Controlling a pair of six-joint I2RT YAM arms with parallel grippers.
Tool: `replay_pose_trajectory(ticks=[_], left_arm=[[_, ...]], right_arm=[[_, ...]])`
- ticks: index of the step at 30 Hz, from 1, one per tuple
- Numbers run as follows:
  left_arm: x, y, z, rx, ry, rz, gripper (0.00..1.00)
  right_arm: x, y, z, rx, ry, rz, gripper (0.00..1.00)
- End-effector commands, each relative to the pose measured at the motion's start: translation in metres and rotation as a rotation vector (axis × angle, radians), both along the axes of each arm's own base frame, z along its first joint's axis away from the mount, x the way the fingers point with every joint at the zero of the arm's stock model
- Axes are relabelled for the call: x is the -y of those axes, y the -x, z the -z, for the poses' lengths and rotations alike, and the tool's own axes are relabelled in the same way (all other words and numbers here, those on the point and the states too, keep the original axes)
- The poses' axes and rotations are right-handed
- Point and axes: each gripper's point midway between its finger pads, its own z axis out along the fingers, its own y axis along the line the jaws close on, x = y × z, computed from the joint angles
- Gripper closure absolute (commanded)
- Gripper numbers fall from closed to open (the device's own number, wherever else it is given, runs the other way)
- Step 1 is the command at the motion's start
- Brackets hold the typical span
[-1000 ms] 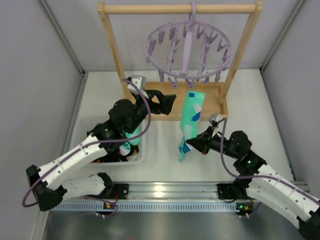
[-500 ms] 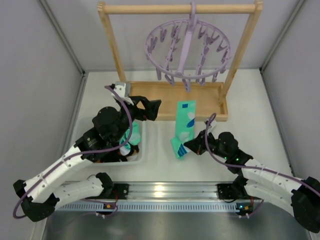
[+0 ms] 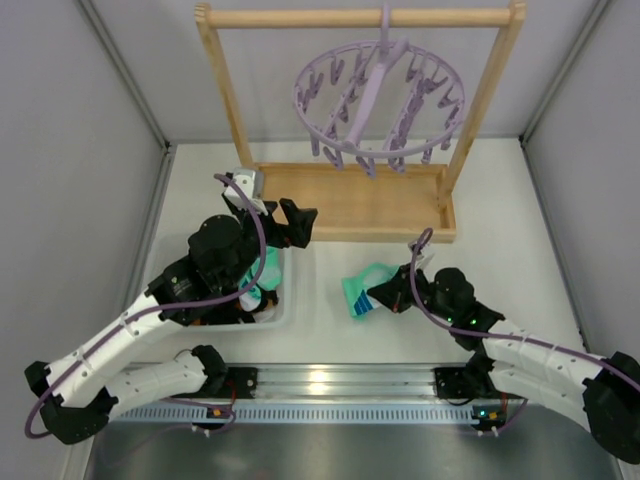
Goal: Remove the socks clipped to the hanger
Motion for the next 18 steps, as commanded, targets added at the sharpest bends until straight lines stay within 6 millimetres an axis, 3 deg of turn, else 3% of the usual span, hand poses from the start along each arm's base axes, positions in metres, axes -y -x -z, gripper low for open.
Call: replay_pose_trajectory(ticks=[1,5,9,10,15,16,18], left_arm=[[-0.026,0.000,0.004,-0.045,-0.053,-0.101,0.02],[-0.065,0.001,0.006,-0.090,-0.128,-0.258,0.02],[-0.108,0.011,-0.017,-0.085,-0.140,-0.399,0.02],[-0.119,0.014,-0.021,-0.080,-0.143,-0.436,0.02],[-0.158,0.040,-0.050,-0.018,-0.104,-0.466,0.02],[-0.163,0.043,-0.054,-0.007,-0.098,-0.469,0.02],[-0.175,0.050,-0.063,0.022,-0.085,-0.476,0.02]], right_arm=[[-0.024,0.010,-0.064,0.169,-0.133,-0.128,1.00],[-0.042,0.020,-0.111,0.264,-0.181,-0.234,1.00],[-0.061,0.021,-0.151,0.346,-0.179,-0.290,1.00],[-0.069,0.023,-0.171,0.389,-0.186,-0.313,1.00],[-0.109,0.026,-0.196,0.427,-0.155,-0.420,1.00],[-0.119,0.031,-0.217,0.472,-0.172,-0.448,1.00],[-0.139,0.033,-0.213,0.461,-0.143,-0.497,1.00]])
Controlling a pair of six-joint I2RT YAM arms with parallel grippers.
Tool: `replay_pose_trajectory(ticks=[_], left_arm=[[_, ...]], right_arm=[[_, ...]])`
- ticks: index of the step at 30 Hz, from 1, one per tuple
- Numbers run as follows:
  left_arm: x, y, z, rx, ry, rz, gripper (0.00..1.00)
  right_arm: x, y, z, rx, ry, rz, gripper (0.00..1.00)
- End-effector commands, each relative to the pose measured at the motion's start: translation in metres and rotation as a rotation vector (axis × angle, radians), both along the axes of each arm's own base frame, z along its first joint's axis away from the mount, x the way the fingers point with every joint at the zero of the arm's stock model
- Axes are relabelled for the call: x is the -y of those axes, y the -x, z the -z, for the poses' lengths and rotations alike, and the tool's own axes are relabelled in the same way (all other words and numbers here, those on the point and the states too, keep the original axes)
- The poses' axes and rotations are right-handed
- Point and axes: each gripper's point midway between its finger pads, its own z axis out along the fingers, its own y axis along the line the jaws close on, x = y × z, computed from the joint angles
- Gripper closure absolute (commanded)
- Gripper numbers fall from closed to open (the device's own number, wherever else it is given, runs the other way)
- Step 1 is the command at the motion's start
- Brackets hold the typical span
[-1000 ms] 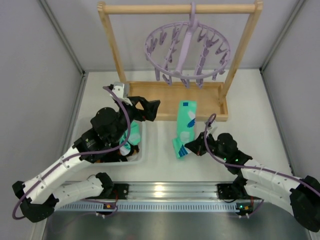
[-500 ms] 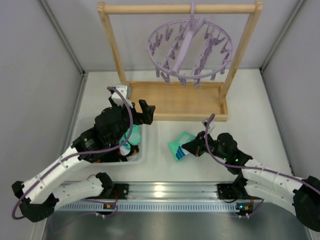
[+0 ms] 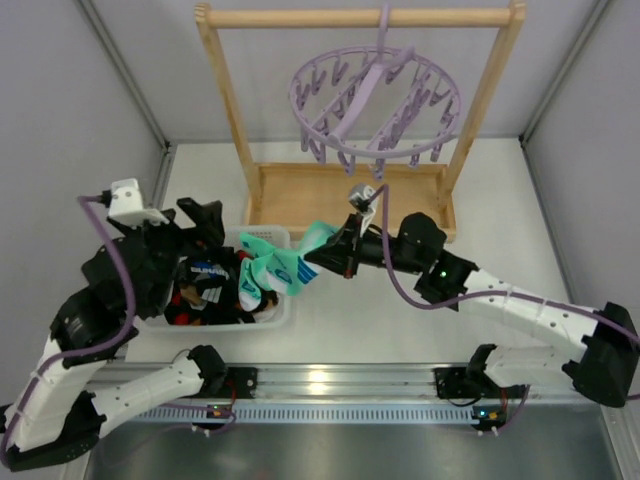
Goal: Remove the socks clipped to the hanger
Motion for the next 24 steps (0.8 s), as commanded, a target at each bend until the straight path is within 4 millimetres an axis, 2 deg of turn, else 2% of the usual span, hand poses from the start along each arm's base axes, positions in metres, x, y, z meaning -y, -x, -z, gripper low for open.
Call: replay_pose_trajectory(ticks=[1,3,4,5,6,7,8,11,12,13,14,16,18,19,21,22,24], left_arm=[[-0.031,0.013,-0.015,0.035,-0.029,-0.060,0.02],[-0.036,0.016,-0.018,0.046,-0.031,-0.061,0.02],[-0.040,0.018,-0.020,0.054,-0.034,-0.067,0.02],[-0.044,0.019,-0.021,0.059,-0.030,-0.079,0.02],[-0.049,0.021,-0.021,0.062,-0.024,-0.099,0.02],[-0.053,0.023,-0.022,0.070,-0.010,-0.108,0.02],[-0.057,0.025,-0.022,0.075,0.000,-0.116,0.02],[-0.066,0.029,-0.020,0.082,0.012,-0.145,0.02],[-0.066,0.029,-0.020,0.083,0.012,-0.145,0.02],[-0.066,0.029,-0.020,0.082,0.011,-0.142,0.02],[-0.066,0.029,-0.020,0.082,0.011,-0.144,0.02],[-0.064,0.028,-0.018,0.079,0.003,-0.139,0.02],[-0.063,0.027,-0.017,0.075,-0.001,-0.139,0.02],[-0.063,0.027,-0.016,0.076,0.003,-0.138,0.02],[-0.062,0.026,-0.014,0.071,0.002,-0.137,0.02],[-0.061,0.026,-0.014,0.071,0.004,-0.138,0.02],[-0.060,0.025,-0.012,0.067,-0.003,-0.136,0.02]], right_arm=[[-0.037,0.015,-0.025,0.112,0.022,-0.114,1.00],[-0.054,0.016,-0.024,0.123,0.057,-0.134,1.00],[-0.064,0.020,-0.041,0.162,0.042,-0.145,1.00],[-0.080,0.015,-0.026,0.146,0.083,-0.147,1.00],[-0.088,0.012,-0.019,0.136,0.111,-0.137,1.00],[-0.100,0.014,-0.033,0.150,0.093,-0.147,1.00],[-0.116,0.011,-0.012,0.125,0.134,-0.158,1.00],[-0.156,0.018,0.008,0.113,0.186,-0.208,1.00],[-0.165,0.019,0.013,0.113,0.197,-0.217,1.00],[-0.177,0.025,0.006,0.119,0.190,-0.231,1.00],[-0.189,0.023,0.026,0.100,0.223,-0.238,1.00],[-0.207,0.016,0.040,0.078,0.243,-0.221,1.00],[-0.216,0.006,0.056,0.054,0.271,-0.190,1.00],[-0.227,0.002,0.070,0.029,0.286,-0.192,1.00],[-0.236,-0.002,0.091,-0.017,0.307,-0.212,1.00],[-0.242,-0.008,0.111,-0.042,0.332,-0.209,1.00],[-0.246,-0.014,0.130,-0.078,0.342,-0.198,1.00]])
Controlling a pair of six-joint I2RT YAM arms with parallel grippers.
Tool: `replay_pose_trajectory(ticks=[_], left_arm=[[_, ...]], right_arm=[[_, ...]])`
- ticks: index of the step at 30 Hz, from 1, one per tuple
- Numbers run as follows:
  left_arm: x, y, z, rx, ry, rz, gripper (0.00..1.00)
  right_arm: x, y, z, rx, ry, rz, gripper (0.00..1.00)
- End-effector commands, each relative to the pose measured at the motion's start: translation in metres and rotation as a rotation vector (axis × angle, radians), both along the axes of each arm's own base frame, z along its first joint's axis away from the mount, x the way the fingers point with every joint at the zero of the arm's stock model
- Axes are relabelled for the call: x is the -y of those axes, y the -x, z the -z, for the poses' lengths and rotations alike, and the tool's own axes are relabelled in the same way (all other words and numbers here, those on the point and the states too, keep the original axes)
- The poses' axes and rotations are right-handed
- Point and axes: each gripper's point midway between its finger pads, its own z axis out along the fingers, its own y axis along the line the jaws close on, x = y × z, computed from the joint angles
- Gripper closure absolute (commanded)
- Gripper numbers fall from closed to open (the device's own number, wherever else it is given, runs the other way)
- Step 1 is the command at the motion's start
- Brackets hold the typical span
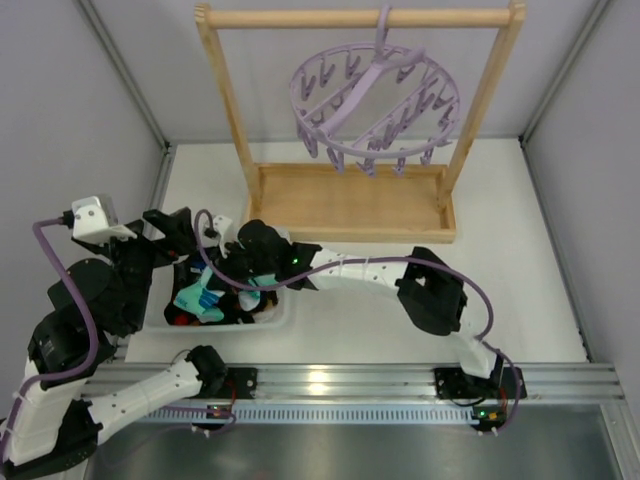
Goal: Remove the socks clipped to the hanger
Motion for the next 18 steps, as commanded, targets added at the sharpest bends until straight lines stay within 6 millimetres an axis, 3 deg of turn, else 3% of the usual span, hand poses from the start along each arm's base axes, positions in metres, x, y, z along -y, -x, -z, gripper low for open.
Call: replay_pose_trajectory(ticks=[1,3,4,12,17,18], left_arm=[[-0.001,-0.002,0.003,-0.005,-0.016,-0.014,0.02],[-0.002,-0.002,0.005,-0.009,-0.024,-0.018,0.02],[-0.003,-0.001,0.005,-0.007,-0.020,-0.021,0.02],[-0.009,0.003,0.015,-0.004,-0.004,-0.031,0.02],[-0.006,0.001,0.029,-0.024,-0.024,-0.026,0.02],[-0.006,0.001,0.031,-0.026,-0.023,-0.028,0.02]], right_arm=[[-0.008,-0.016,0.030,-0.066,0.029,0.040,1.00],[-0.009,-0.021,0.046,-0.091,0.036,0.065,1.00],[-0.005,-0.024,0.063,-0.110,0.061,0.075,1.00],[0.016,-0.019,0.112,-0.232,0.060,0.101,0.91],[0.021,-0.015,0.120,-0.252,0.059,0.094,0.79],[0.022,-0.014,0.119,-0.257,0.059,0.089,0.72]])
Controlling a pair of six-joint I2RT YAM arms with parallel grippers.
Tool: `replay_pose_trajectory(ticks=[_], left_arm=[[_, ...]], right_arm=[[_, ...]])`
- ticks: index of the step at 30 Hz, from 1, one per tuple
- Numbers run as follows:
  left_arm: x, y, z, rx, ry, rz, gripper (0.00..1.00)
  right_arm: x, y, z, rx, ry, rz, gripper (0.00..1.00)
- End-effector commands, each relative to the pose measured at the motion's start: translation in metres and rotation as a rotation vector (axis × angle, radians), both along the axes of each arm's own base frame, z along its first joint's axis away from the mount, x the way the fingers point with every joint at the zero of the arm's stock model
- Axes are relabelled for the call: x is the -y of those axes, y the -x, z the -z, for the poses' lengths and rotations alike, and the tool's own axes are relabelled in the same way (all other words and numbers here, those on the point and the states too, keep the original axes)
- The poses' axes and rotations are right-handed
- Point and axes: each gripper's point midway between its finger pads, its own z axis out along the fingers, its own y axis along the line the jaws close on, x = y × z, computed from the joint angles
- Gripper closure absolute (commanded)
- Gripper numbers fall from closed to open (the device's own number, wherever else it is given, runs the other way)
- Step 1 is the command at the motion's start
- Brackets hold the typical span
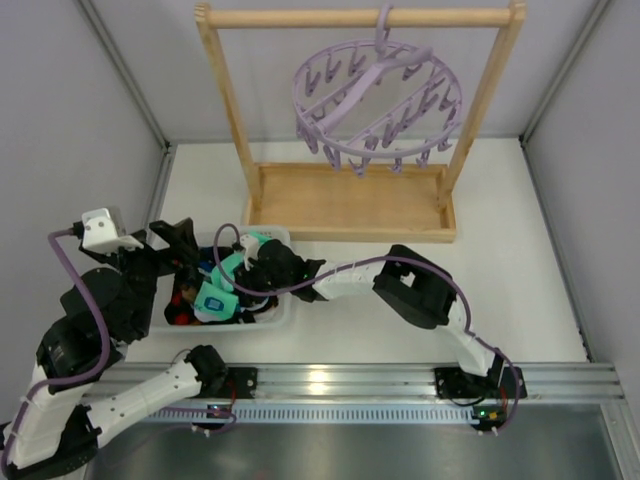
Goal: Remove the socks clipped to the hanger
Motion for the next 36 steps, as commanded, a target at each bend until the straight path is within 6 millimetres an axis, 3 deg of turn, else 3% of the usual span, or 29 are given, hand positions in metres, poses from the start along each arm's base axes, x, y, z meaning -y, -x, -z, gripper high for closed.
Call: replay_pose_trajectory(ticks=[1,8,9,11,18,21,23,26,32,36], left_arm=[[0.001,-0.003,0.009,-0.012,-0.009,-0.017,0.02],[-0.002,-0.007,0.022,-0.031,-0.015,-0.073,0.02],[-0.004,-0.007,0.023,-0.031,-0.013,-0.084,0.02],[-0.007,-0.006,0.025,-0.027,-0.007,-0.095,0.02],[-0.022,0.003,0.020,0.008,0.049,-0.124,0.02],[-0.022,0.002,0.019,0.010,0.052,-0.128,0.02],[-0.021,0.002,0.018,0.009,0.052,-0.128,0.02],[-0.018,0.000,0.018,0.008,0.054,-0.122,0.02],[-0.014,-0.003,0.018,0.007,0.045,-0.119,0.02],[-0.003,-0.009,0.021,-0.009,-0.001,-0.088,0.02]], right_arm=[[0.002,0.000,-0.008,-0.015,-0.036,-0.007,0.71],[0.002,0.003,-0.054,0.013,-0.109,-0.037,0.44],[0.003,0.004,-0.060,0.014,-0.120,-0.044,0.33],[0.004,0.007,-0.079,0.019,-0.150,-0.061,0.24],[0.016,0.010,-0.137,0.072,-0.241,-0.078,0.15],[0.027,0.011,-0.170,0.111,-0.286,-0.082,0.06],[0.033,0.009,-0.178,0.127,-0.285,-0.067,0.01],[0.047,0.001,-0.193,0.173,-0.296,-0.024,0.01],[0.067,-0.010,-0.201,0.197,-0.297,0.025,0.01],[0.092,-0.013,-0.216,0.251,-0.299,0.077,0.01]])
